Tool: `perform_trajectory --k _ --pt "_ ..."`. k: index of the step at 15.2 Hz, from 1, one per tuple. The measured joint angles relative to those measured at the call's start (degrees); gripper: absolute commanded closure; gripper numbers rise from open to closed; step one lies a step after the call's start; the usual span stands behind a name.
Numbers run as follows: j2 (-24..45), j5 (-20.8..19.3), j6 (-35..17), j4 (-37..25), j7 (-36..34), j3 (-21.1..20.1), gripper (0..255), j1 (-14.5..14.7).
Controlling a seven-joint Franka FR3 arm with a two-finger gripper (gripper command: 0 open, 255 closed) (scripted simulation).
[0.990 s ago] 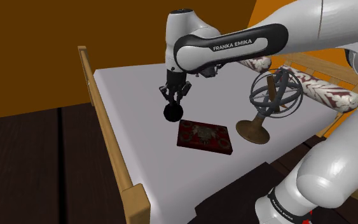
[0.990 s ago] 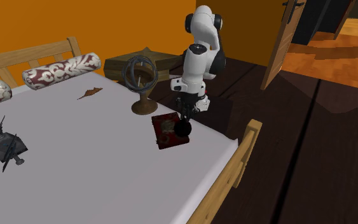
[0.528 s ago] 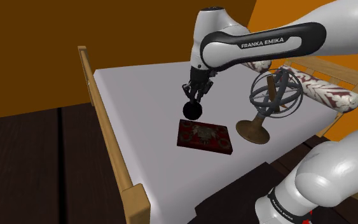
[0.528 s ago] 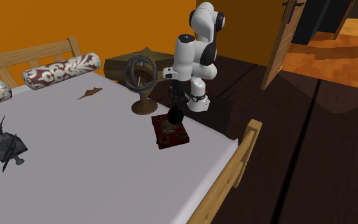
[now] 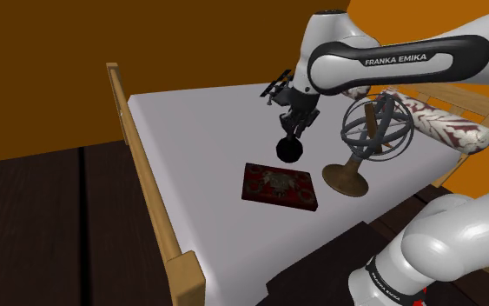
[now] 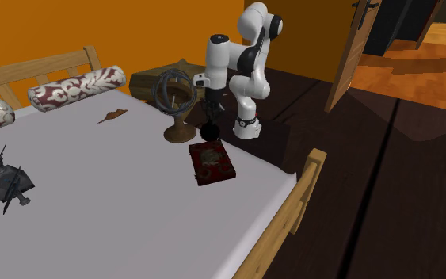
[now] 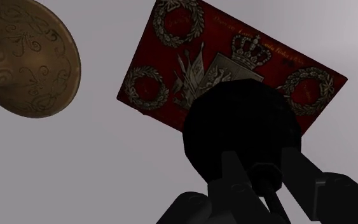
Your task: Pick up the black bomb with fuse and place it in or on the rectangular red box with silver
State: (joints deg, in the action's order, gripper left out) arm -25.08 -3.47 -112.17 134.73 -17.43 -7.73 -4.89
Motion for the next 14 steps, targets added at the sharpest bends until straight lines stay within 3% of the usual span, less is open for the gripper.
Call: perform_trajectory --k 14 --pt "2.8 -0.6 -11.1 8.4 -1.1 -0.3 255 -0.2"
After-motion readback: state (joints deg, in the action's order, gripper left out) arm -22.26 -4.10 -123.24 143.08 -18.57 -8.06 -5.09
